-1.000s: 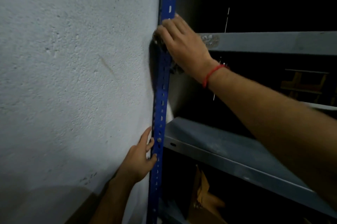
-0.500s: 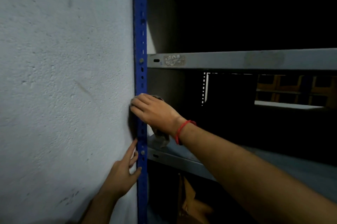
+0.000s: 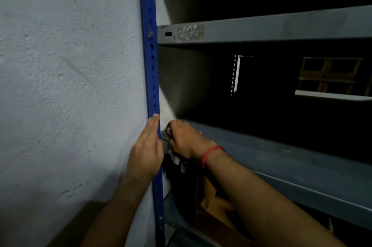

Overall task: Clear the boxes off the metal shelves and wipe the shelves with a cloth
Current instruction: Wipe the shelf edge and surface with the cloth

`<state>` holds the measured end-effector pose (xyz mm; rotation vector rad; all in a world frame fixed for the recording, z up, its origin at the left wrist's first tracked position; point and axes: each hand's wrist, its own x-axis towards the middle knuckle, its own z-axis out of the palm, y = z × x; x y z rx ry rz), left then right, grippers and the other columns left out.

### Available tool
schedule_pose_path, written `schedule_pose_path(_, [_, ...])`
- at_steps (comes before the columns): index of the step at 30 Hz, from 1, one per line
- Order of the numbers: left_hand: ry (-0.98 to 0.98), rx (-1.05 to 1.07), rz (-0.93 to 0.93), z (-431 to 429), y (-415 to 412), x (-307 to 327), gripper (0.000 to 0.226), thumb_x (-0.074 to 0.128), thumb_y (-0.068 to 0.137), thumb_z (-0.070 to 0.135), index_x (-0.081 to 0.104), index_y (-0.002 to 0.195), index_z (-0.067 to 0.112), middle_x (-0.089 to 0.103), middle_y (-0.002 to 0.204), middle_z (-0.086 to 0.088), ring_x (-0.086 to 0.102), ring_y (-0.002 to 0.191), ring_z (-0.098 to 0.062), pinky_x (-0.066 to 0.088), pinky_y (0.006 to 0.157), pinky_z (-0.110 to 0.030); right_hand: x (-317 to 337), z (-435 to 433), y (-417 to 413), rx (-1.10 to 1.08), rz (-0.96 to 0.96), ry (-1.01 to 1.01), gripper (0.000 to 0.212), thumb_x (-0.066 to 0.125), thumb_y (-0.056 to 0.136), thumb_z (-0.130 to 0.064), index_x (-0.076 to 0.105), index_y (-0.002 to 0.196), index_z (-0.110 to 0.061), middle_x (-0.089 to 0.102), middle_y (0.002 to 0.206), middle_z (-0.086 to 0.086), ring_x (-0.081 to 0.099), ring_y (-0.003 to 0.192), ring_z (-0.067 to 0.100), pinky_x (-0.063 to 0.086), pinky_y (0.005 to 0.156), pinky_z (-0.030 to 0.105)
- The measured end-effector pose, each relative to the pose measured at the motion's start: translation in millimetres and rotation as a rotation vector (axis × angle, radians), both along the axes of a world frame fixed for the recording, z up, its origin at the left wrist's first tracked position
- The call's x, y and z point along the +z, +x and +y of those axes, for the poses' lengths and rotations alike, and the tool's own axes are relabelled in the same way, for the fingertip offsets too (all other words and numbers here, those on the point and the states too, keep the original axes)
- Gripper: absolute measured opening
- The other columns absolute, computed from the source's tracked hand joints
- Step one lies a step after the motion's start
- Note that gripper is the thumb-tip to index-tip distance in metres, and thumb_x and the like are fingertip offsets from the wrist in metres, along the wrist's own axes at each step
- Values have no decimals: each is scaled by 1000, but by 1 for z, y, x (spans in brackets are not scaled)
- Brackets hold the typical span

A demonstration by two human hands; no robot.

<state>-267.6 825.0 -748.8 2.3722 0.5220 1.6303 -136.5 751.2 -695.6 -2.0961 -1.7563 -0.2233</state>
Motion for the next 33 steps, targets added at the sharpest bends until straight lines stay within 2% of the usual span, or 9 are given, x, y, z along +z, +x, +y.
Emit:
schedule_pose_path(3, [78,33,7,4,12,-7,56,46,97,9,37,152,5,36,157,-2,40,144,-20,28,119,-24,9,18,6,-4,40,-66,35,47,96,-15,44,131,-9,48,136,16,42,124,32,38,105,40])
schedule_pose_path(6, [75,100,15,2,17,-16,56,44,101,27,34,154,10,36,158,-4,43,141,-22,39,112,-28,14,36,23,-67,109,-110,31,48,96,-20,49,127,-15,51,133,13,43,124,29,38,104,38])
schedule_pose_path(10, [74,178,54,-1,22,-16,57,52,99,26,39,152,9,40,156,-7,66,116,-30,57,88,-35,20,41,54,-299,100,-150,35,46,99,-21,49,133,-16,48,143,12,41,132,32,37,109,43])
schedule_pose_path(14, [-5,186,56,-9,22,-15,59,60,99,18,37,153,10,40,156,-10,73,89,-32,60,74,-36,16,8,53,-510,79,-135,38,44,101,-26,45,136,-14,44,146,13,36,135,36,32,108,50])
schedule_pose_path(19, [-84,245,17,-16,32,-15,62,56,98,11,33,155,14,38,158,-8,68,99,-43,57,77,-45,7,-20,3,-223,62,-31,32,46,95,-22,49,125,-11,49,136,13,39,127,36,36,101,47])
schedule_pose_path(23, [-173,246,-15,-20,33,-15,65,53,98,10,28,156,23,38,158,-2,64,109,-42,53,87,-44,16,25,-2,-101,103,-95,33,52,94,-37,51,123,-21,51,132,8,43,125,31,41,102,48])
schedule_pose_path(26, [-170,266,-33,-22,34,-12,63,54,98,10,33,155,25,37,158,3,68,99,-41,55,81,-44,25,50,25,-165,105,-189,36,53,96,-29,51,130,-20,50,139,9,43,130,31,40,106,45])
schedule_pose_path(30, [-175,220,-28,-20,31,-12,61,54,100,14,32,155,25,35,158,5,69,103,-36,57,89,-44,31,19,84,-424,76,-281,40,52,99,-17,53,138,-5,52,144,19,51,131,34,39,107,36])
schedule_pose_path(33, [-171,205,-60,-18,32,-14,60,55,99,13,34,154,23,37,157,3,69,105,-36,57,89,-42,29,-17,88,-560,50,-315,44,51,100,-21,50,139,-1,49,146,21,47,134,37,37,110,40])
